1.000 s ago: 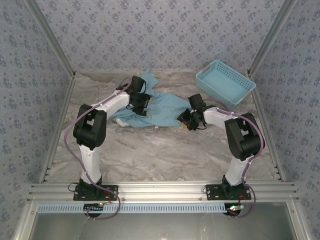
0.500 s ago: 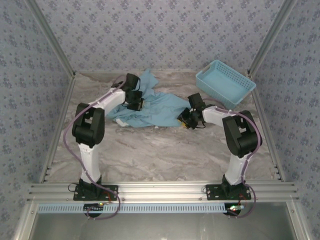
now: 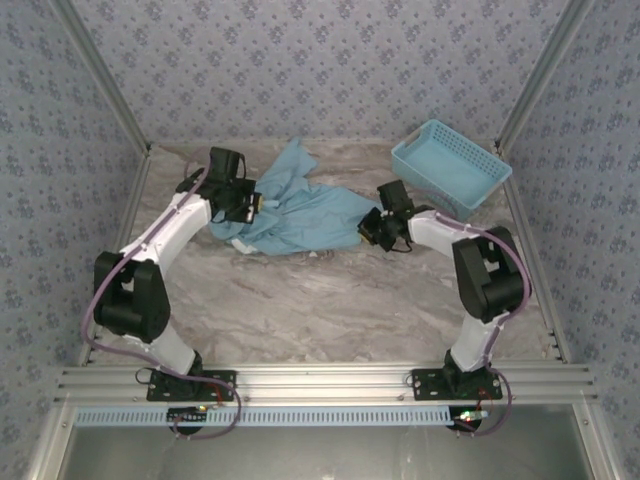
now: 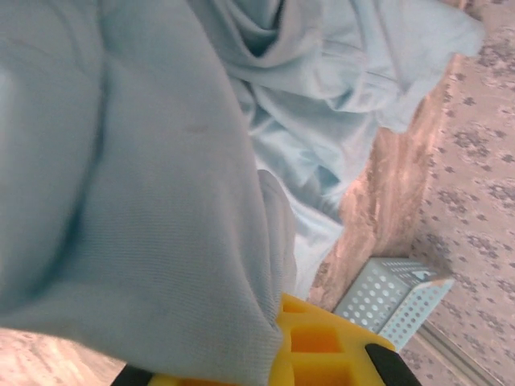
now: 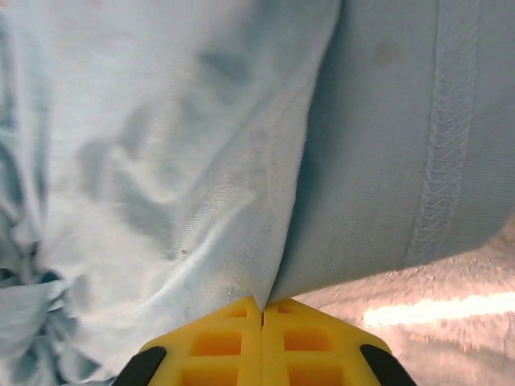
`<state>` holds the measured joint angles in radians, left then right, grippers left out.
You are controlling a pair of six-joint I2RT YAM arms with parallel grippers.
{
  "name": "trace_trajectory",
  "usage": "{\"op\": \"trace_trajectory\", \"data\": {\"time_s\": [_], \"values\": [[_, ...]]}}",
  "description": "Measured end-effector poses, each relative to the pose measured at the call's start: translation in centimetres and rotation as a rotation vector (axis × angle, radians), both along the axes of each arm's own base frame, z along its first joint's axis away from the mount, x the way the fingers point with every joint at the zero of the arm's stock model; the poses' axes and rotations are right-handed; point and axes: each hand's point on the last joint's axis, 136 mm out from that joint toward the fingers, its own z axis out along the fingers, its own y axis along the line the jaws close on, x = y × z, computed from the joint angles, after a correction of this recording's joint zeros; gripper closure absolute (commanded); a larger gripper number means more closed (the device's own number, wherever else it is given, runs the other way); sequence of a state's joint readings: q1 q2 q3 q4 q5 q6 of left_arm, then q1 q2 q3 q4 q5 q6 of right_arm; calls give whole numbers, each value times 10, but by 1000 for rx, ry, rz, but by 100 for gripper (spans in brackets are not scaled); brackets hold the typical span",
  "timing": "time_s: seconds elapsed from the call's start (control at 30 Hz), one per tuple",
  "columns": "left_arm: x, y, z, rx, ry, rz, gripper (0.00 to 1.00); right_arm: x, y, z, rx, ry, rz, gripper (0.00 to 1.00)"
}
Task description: Fold and stack the t-shirts
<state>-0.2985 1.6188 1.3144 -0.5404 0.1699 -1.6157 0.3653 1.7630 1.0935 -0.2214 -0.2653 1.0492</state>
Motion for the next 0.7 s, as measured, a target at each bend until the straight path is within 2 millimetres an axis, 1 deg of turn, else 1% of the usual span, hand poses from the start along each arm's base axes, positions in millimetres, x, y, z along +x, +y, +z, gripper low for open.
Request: {"op": "trace_trajectory", "data": {"time_s": [0.07,0.13,0.2,0.3,0.37,0.47,0.53,0.57,0.7], "values": [[-12,6,-3,19,17,-2,100,5,-7,25,-2,-55,-10,100],[-23,17,6,44,1,0,100,11,-13,48,-5,-105,-18,100],[-29,34,27,76,-54,15,100,17,-21,74,-13,-164,-25,100],[-41,70,76,146,-197,61,100,24,-33,117,-23,-265,-33,100],[-54,91,105,199,-284,92,100,27,-40,147,-29,-328,-34,100],[-76,115,135,258,-377,129,100,25,-47,182,-38,-398,-27,100],[-90,128,141,285,-409,153,100,19,-51,198,-46,-422,-18,100],[-98,134,141,298,-415,165,100,14,-52,202,-50,-429,-12,100],[-124,150,127,332,-399,198,100,-7,-58,211,-73,-421,12,100]]}}
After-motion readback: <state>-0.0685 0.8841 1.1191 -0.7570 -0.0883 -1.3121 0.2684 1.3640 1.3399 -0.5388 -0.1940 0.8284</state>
